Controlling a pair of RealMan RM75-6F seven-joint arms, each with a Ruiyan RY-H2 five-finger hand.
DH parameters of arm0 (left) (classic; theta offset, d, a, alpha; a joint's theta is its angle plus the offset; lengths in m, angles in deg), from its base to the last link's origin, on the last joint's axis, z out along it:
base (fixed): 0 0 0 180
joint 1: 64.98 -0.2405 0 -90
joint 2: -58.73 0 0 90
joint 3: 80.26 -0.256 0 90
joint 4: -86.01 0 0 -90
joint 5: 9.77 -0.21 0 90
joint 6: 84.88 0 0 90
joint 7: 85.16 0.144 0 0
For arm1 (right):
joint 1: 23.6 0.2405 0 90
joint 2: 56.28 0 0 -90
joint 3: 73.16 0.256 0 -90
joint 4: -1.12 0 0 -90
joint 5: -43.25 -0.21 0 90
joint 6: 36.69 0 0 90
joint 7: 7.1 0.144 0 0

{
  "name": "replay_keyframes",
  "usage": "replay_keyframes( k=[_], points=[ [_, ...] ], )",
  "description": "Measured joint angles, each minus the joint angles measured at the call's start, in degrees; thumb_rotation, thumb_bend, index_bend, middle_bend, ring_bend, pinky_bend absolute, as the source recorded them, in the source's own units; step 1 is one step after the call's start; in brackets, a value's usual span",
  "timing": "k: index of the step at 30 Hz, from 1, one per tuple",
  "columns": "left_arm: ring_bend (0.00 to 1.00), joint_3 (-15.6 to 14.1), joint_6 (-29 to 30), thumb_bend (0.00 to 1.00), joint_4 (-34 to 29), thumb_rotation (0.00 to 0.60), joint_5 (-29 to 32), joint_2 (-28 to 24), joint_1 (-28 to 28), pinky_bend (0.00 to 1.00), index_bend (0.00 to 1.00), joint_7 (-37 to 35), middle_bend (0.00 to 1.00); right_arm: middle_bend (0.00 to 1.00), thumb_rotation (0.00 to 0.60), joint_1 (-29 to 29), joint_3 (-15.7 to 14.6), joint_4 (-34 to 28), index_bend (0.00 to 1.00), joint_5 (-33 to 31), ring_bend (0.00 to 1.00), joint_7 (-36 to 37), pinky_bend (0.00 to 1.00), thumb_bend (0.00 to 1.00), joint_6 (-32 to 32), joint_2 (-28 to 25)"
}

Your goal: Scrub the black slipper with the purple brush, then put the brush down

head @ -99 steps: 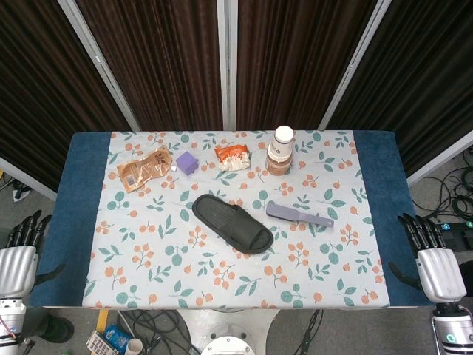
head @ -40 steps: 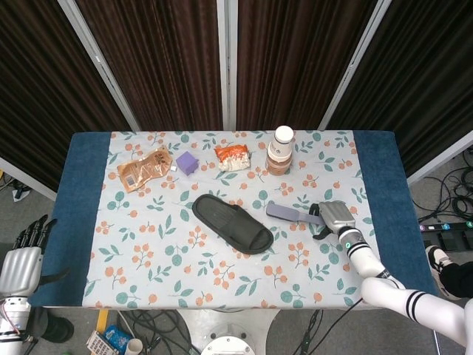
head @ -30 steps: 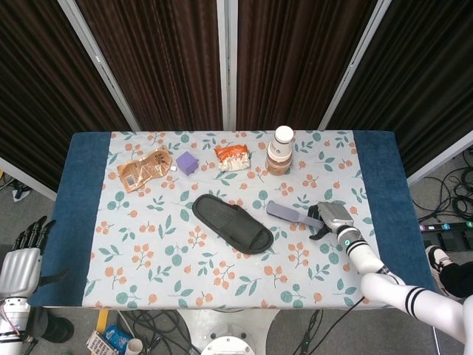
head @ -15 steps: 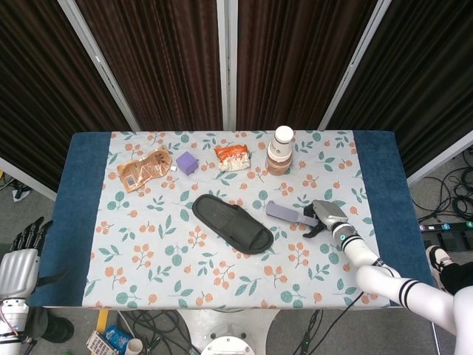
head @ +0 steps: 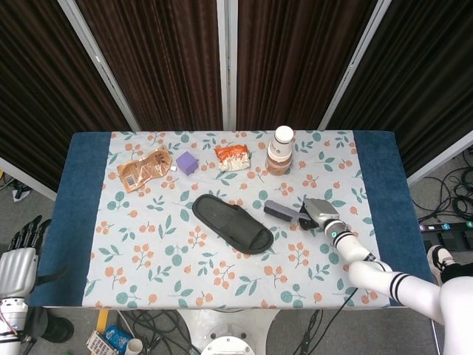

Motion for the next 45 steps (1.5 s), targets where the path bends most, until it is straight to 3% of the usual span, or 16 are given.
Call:
replay_keyframes(
  k=[6, 12, 20, 27, 32, 37, 45],
  points=[
    [0.06, 0.36, -0.85, 0.15, -0.27, 0.6, -1.89, -1.19, 1.8, 0.13, 0.12, -0.15, 0.12, 1.0, 0.6, -0.74, -0.31, -2.59, 1.0, 5.67, 1.0, 0.19, 1.0, 0.66, 3.03, -1.44],
    [0.06, 1.09, -3.16, 0.15, -0.45, 0.6, -6.27, -2.82, 6.25, 0.13, 0.12, -1.17, 0.12, 1.0, 0.6, -3.46, -0.36, -5.91, 1.0, 17.69, 1.0, 3.67, 1.0, 0.66, 10.21, -4.5],
    [0.06, 2.33, -13.64, 0.15, 0.84, 0.6, -12.42, -3.73, 18.36, 0.13, 0.12, -7.74, 0.12, 1.0, 0.6, -6.83, -0.4, -9.59, 1.0, 30.95, 1.0, 12.94, 1.0, 0.66, 20.84, -11.89],
    [0.06, 3.4, -28.14, 0.15, 3.95, 0.6, -15.51, -1.72, 32.22, 0.12, 0.12, -12.63, 0.12, 1.0, 0.6, -6.9, 0.76, -12.34, 1.0, 31.65, 1.0, 13.35, 1.0, 0.66, 22.14, -15.07],
    [0.06, 4.38, -38.97, 0.15, 9.66, 0.6, -15.01, 3.81, 41.96, 0.12, 0.12, -13.91, 0.12, 1.0, 0.6, -6.38, 0.92, -13.12, 1.0, 30.99, 1.0, 11.9, 1.0, 0.66, 21.51, -15.06],
    [0.06, 4.76, -44.5, 0.15, 17.2, 0.6, -13.94, 10.92, 48.83, 0.12, 0.12, -13.82, 0.12, 1.0, 0.6, -6.12, 1.02, -13.67, 1.0, 30.11, 1.0, 10.58, 1.0, 0.66, 21.15, -15.02],
    [0.06, 3.5, -51.21, 0.16, 24.98, 0.6, -12.42, 17.4, 55.41, 0.12, 0.12, -14.49, 0.11, 1.0, 0.6, -5.45, 0.96, -13.25, 1.0, 29.27, 1.0, 9.92, 1.0, 0.66, 19.97, -14.0]
  ],
)
